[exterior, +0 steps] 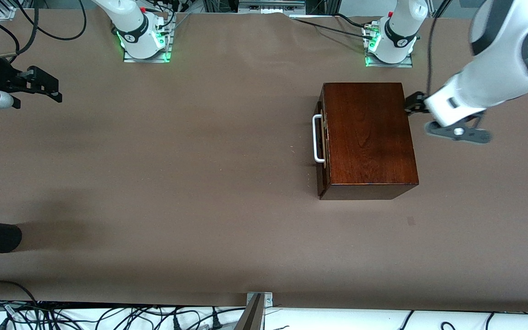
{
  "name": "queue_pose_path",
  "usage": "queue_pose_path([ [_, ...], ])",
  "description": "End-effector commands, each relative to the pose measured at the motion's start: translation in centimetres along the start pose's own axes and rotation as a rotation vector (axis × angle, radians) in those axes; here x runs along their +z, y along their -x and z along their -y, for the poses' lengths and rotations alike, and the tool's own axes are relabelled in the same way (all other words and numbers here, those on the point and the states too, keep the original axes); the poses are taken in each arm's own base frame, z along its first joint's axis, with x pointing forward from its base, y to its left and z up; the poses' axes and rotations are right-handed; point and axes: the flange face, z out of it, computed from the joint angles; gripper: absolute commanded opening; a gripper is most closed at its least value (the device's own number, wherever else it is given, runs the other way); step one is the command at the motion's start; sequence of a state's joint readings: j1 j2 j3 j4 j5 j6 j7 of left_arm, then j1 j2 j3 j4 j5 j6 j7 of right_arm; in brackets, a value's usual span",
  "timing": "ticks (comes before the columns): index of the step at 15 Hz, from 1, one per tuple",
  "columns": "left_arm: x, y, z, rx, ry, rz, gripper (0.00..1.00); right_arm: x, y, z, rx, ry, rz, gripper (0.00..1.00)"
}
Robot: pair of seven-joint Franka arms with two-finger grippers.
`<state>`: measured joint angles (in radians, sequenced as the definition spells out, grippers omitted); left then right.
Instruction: Open drawer, take yellow block, close drawer
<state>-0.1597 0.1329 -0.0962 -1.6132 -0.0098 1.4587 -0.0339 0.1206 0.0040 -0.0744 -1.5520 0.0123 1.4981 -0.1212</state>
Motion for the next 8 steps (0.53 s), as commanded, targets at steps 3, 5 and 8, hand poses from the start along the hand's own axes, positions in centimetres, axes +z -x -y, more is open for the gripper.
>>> queue_pose_path([
  [3,1.5,-3.9,-11.2,-0.089,0.038,-0.039,1.00,-0.2,0.2,0.0,0.012,0.007,0.009,1.00],
  [5,3.7,-5.4,-16.8,-0.155,0.028,-0.041,1.00,-0.2,0.2,-0.1,0.013,0.007,0.009,1.00],
  [8,7.7,-6.8,-22.6,-0.231,-0.009,-0.092,1.00,-0.3,0.2,-0.1,0.013,0.008,0.008,1.00],
])
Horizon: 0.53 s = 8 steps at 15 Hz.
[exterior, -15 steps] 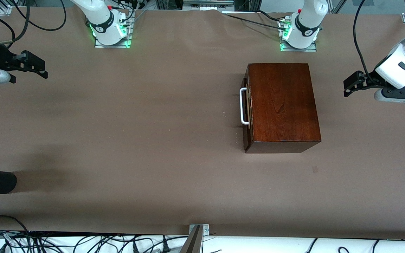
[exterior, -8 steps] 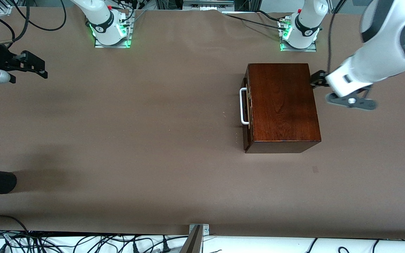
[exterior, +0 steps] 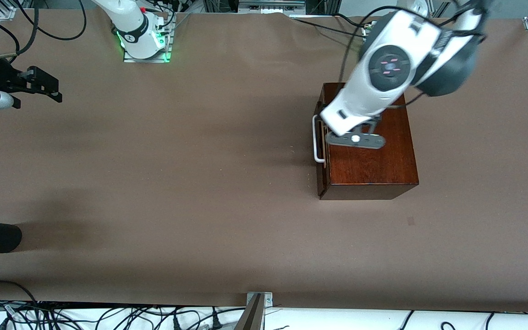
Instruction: Open drawer, take yellow block, close drawer
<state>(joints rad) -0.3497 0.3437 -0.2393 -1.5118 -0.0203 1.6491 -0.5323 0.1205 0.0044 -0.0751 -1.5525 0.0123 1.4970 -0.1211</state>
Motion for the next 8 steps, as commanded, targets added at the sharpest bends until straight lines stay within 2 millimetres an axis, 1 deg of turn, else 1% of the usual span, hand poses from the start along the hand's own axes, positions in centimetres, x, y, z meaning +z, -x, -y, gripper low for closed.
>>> queue_pose_path([
  [1,3.7,-0.9,-4.6,-0.071,-0.058,-0.033,1.00,-0.3,0.2,0.0,0.012,0.009,0.006,1.00],
  [2,4.8,-0.4,-6.2,-0.072,-0.079,-0.037,1.00,-0.3,0.2,0.0,0.012,0.009,0.006,1.00],
  [3,5.7,-0.3,-7.1,-0.069,-0.093,-0.050,1.00,-0.3,0.2,0.0,0.012,0.009,0.006,1.00],
  [6,9.2,-1.8,-7.6,-0.059,-0.098,-0.067,1.00,-0.3,0.2,0.0,0.012,0.009,0.006,1.00],
  [8,10.7,-2.2,-7.5,-0.048,-0.121,-0.081,1.00,-0.3,0.2,0.0,0.012,0.009,0.006,1.00],
])
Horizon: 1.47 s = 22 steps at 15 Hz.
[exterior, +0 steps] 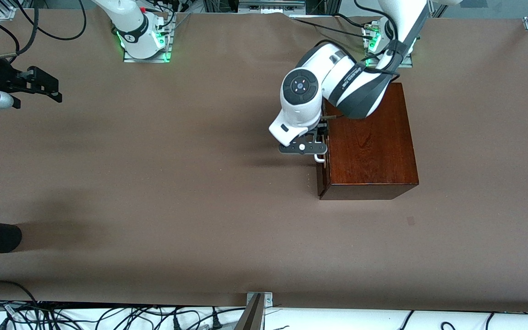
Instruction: Open drawer, take yellow block, close drawer
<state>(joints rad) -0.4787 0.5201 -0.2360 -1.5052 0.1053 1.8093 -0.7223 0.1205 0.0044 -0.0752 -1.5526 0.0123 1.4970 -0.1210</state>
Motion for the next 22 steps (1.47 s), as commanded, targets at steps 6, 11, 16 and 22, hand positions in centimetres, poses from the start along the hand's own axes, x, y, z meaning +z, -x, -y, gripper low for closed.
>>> queue_pose_path([
  [6,3.1,-0.3,0.6,0.012,-0.082,-0.015,1.00,-0.4,0.2,-0.1,0.012,0.010,0.003,1.00],
  [11,4.4,0.6,-0.2,0.024,-0.100,0.002,1.00,-0.4,0.2,-0.2,0.014,0.012,-0.002,1.00],
  [16,6.6,2.1,-2.6,0.027,-0.166,-0.023,1.00,-0.8,-0.1,-0.1,0.009,0.017,-0.028,1.00],
  [22,7.6,2.4,-3.3,0.034,-0.190,-0.030,1.00,-0.8,-0.1,0.2,0.004,0.014,-0.028,1.00],
])
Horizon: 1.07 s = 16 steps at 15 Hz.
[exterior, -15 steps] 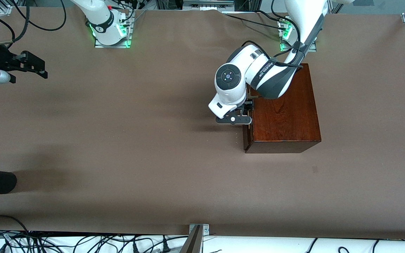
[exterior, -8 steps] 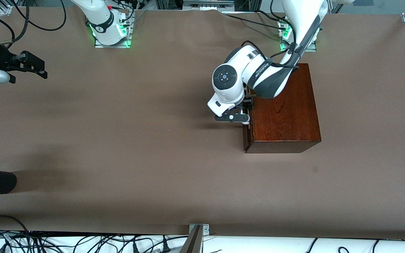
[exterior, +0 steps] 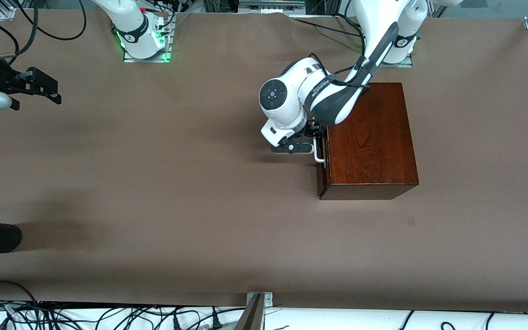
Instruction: Open drawer, take yellow block, close drawer
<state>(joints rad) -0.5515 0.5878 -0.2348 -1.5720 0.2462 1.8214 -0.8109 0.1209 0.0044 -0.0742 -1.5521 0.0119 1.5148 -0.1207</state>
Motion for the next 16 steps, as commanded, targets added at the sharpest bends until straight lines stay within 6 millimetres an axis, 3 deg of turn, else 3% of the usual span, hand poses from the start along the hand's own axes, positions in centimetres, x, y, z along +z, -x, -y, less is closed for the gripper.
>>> queue_pose_path([
  [1,0.2,0.0,-0.4,-0.001,-0.011,-0.022,1.00,-0.6,0.0,0.2,0.007,0.012,-0.010,1.00],
  [9,-1.0,1.7,-5.4,0.011,0.105,-0.113,1.00,-0.6,0.0,0.2,0.007,0.015,-0.009,1.00],
  [16,-3.6,1.8,-9.6,0.010,0.210,-0.134,1.00,-0.6,-0.1,0.0,0.009,0.016,-0.017,1.00],
])
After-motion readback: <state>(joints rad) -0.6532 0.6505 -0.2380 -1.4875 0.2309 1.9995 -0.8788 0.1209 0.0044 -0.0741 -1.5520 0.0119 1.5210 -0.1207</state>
